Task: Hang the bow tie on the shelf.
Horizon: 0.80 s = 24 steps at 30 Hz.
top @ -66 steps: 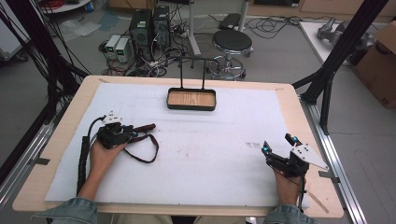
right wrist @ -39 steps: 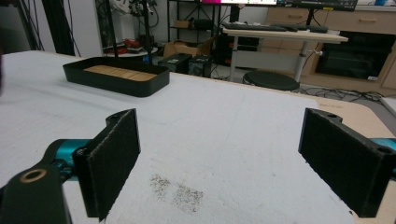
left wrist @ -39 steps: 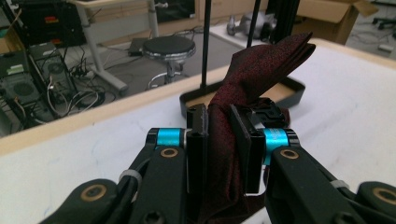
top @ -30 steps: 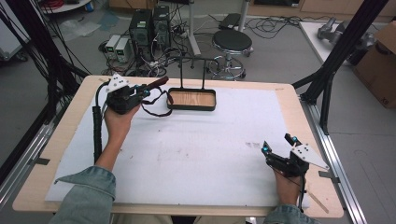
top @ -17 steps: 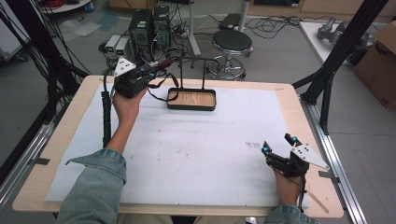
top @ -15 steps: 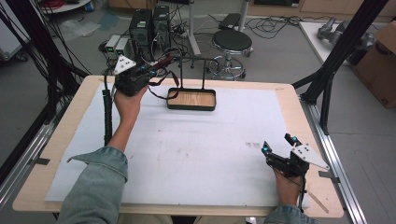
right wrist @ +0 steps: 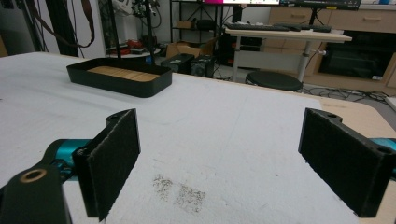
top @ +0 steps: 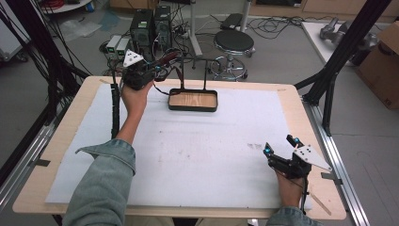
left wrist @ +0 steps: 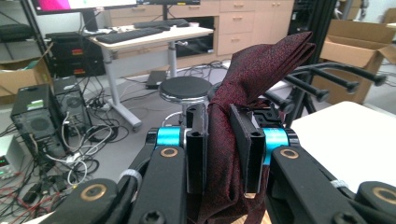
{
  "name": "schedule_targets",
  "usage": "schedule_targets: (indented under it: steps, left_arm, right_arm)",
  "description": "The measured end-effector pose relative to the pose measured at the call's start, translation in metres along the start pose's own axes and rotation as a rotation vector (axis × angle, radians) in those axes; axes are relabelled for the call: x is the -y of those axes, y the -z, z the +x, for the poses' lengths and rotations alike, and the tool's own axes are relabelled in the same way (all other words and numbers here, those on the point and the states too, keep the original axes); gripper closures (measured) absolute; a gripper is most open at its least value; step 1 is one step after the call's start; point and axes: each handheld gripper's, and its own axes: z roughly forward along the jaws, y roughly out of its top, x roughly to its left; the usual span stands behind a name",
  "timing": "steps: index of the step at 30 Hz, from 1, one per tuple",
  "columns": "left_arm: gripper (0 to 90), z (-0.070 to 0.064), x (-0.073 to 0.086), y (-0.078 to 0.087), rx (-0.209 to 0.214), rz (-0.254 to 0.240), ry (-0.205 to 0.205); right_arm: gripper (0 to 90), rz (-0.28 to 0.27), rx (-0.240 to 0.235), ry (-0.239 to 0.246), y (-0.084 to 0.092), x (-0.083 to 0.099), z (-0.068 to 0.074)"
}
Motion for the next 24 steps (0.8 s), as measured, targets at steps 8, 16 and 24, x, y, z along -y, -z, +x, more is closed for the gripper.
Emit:
schedule_targets:
  steps: [8,16,24]
  left_arm:
    - [76.7,0.005,0.001,-0.008,-0.022,0.012,0.005]
    - [76.6,0.011,0.007,-0.015,-0.04,0.03,0.015]
    - [76.4,0.009,0.011,-0.019,-0.043,0.045,0.009]
  right_arm:
    - [11.6,0.0,-0.003,-0.001,0.0,0.0,0.0]
    - [11.7,0.003,-0.005,0.0,-0.001,0.0,0.0]
    - [11.8,0.003,-0.009,0.001,-0.001,0.0,0.0]
